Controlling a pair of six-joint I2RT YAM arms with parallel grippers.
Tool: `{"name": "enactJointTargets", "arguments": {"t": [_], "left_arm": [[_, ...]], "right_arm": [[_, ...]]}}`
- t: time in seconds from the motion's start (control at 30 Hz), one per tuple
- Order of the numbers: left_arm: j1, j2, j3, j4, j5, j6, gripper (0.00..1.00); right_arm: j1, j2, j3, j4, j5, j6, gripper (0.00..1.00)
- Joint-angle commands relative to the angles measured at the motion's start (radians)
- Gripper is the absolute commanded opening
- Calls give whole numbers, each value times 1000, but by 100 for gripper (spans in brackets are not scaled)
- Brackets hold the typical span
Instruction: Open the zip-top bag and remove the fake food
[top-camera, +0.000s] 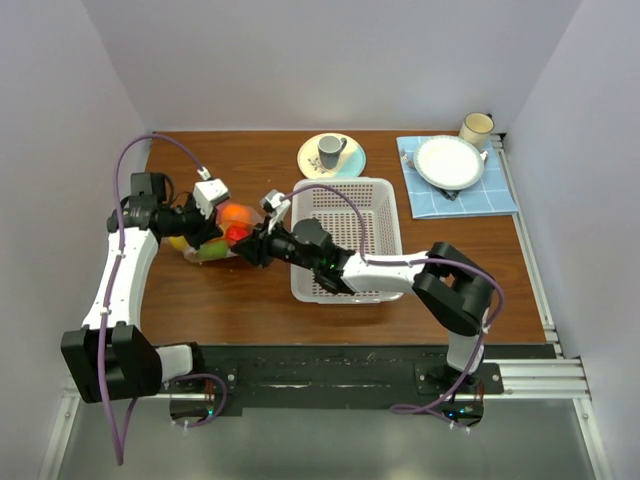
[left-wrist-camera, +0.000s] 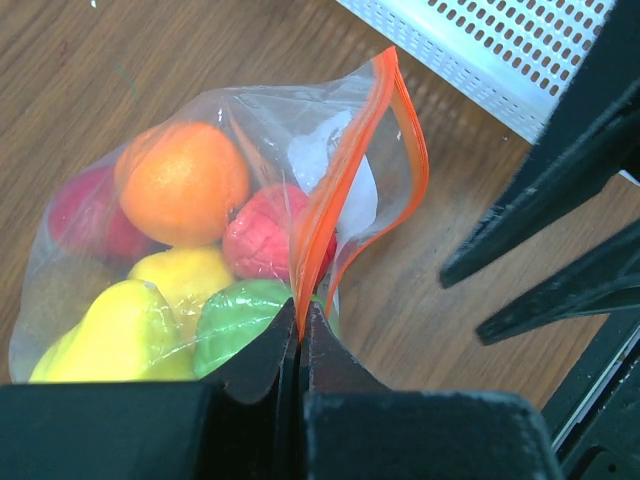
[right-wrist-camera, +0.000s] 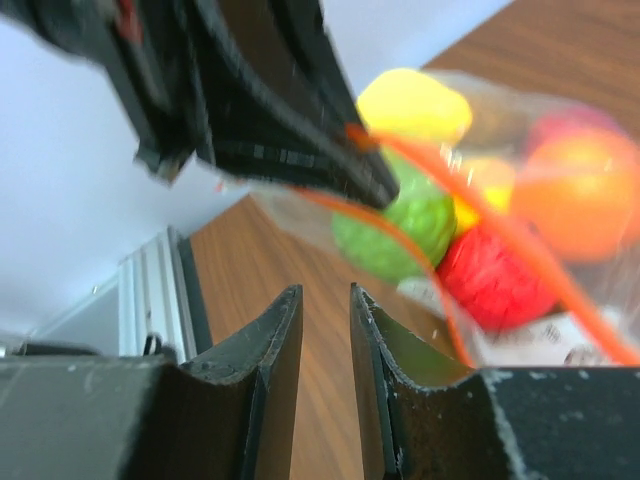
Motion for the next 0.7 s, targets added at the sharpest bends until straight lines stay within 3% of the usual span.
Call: {"name": "enactJointTargets", "arguments": {"t": [0.0,0.37,0.67], "left_arm": [[-8,-27,21,-15,11,4,0],[-9,-27,75,-110,55,32,0],[-15,-29,124,-179,90,51,0]], "right_arm": [[0,41,84,62,76,-17,29],[0,130,146,37,216,-52,28],[20,192,186,13,211,-96,25]]}}
